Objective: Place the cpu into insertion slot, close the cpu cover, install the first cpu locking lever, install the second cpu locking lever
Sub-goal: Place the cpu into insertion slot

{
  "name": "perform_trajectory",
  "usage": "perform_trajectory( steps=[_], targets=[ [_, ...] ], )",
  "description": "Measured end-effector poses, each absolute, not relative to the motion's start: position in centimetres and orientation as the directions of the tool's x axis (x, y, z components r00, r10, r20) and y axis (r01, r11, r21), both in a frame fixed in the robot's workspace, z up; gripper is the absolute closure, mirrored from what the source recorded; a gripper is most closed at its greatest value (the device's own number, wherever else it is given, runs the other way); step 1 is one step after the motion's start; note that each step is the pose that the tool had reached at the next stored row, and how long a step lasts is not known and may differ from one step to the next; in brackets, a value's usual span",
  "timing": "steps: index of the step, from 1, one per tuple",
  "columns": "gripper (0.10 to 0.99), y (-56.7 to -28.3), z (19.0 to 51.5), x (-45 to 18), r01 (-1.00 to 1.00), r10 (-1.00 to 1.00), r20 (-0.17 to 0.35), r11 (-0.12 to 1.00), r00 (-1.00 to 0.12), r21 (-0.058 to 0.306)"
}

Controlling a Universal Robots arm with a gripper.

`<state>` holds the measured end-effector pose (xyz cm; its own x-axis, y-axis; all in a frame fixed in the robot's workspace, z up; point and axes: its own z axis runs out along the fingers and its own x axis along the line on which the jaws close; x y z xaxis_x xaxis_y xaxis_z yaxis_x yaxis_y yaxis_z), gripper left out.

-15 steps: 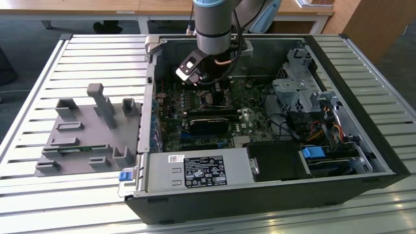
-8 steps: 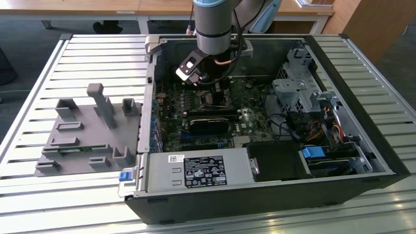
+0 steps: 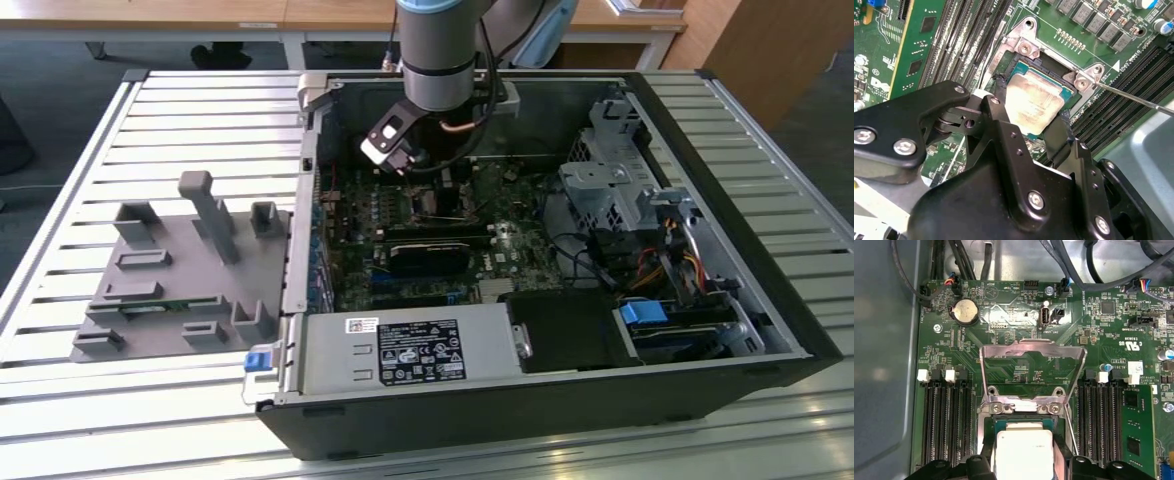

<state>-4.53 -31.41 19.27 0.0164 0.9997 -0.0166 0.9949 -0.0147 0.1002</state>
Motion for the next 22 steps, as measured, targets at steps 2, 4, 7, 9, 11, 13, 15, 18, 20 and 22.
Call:
perform_trajectory(
  steps=[2,4,7,9,11,13,15,18,20,22],
  targets=[
    [0.545,-31.41,19.26,-4.54,0.995,1.000,-0.017,-0.022,0.023,0.100],
    [0.545,-31.41,19.23,-4.53,0.995,0.999,-0.017,-0.025,0.027,0.100],
    [0.545,-31.42,19.12,-4.54,0.995,0.999,-0.017,-0.026,0.028,0.100],
    [0.545,-31.43,19.07,-4.54,0.995,0.999,-0.017,-0.026,0.028,0.100],
    [0.545,-31.42,19.05,-4.54,0.995,0.999,-0.017,-0.026,0.028,0.100],
    [0.545,-31.42,19.04,-4.54,0.995,0.999,-0.017,-0.026,0.028,0.100],
    [0.545,-31.42,19.03,-4.54,0.995,0.999,-0.017,-0.026,0.028,0.100],
    [0.478,-31.40,18.99,-4.52,0.995,0.999,-0.016,-0.026,0.028,0.101],
    [0.412,-31.42,19.02,-4.53,0.995,0.999,-0.017,-0.026,0.028,0.100],
    [0.412,-31.42,19.02,-4.54,0.995,0.999,-0.017,-0.026,0.028,0.100]
  ],
)
